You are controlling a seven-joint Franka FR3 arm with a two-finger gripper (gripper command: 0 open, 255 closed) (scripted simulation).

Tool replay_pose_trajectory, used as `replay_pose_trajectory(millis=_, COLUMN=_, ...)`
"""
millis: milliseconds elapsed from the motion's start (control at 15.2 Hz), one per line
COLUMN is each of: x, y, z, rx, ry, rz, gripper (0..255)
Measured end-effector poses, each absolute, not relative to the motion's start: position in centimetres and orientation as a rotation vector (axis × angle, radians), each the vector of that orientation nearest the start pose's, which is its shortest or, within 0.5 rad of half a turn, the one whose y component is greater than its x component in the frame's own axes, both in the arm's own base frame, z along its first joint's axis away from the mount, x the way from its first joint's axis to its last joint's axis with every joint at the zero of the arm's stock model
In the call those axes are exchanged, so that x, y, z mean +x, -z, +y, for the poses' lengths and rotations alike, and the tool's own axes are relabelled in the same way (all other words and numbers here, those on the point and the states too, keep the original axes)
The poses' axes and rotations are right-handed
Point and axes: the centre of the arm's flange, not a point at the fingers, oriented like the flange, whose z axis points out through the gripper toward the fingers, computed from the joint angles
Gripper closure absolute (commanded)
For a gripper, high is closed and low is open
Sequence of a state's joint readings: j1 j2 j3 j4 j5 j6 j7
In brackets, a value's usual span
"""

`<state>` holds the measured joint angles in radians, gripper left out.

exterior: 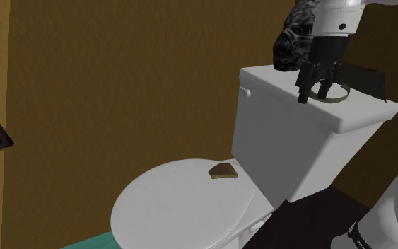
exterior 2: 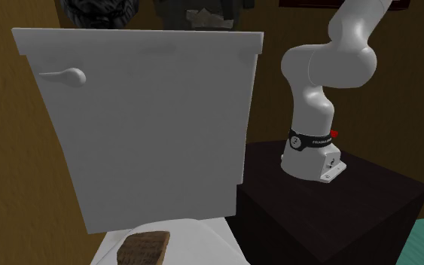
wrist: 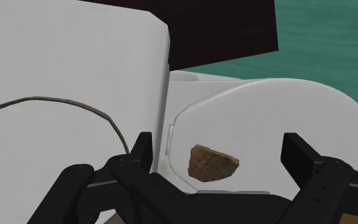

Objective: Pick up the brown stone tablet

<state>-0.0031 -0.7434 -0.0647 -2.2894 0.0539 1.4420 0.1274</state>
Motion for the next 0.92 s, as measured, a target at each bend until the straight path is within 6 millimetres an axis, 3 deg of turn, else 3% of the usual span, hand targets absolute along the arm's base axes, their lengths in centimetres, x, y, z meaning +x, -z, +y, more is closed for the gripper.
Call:
replay_pose_trajectory(millis=132, x=30.9, y=-59.4, z=-1.5, rx=-3.049, ry=-0.167, rz=0.247, gripper=0)
replay_pose_trajectory(millis=330, x=33.2, y=-57.3, z=1.4, rx=-3.138, ry=-0.173, rz=0.168, gripper=0)
replay_pose_trajectory(millis=924, x=39.3, y=-47.9, z=10.7, rx=-3.430, ry=-0.187, rz=-0.153, gripper=0)
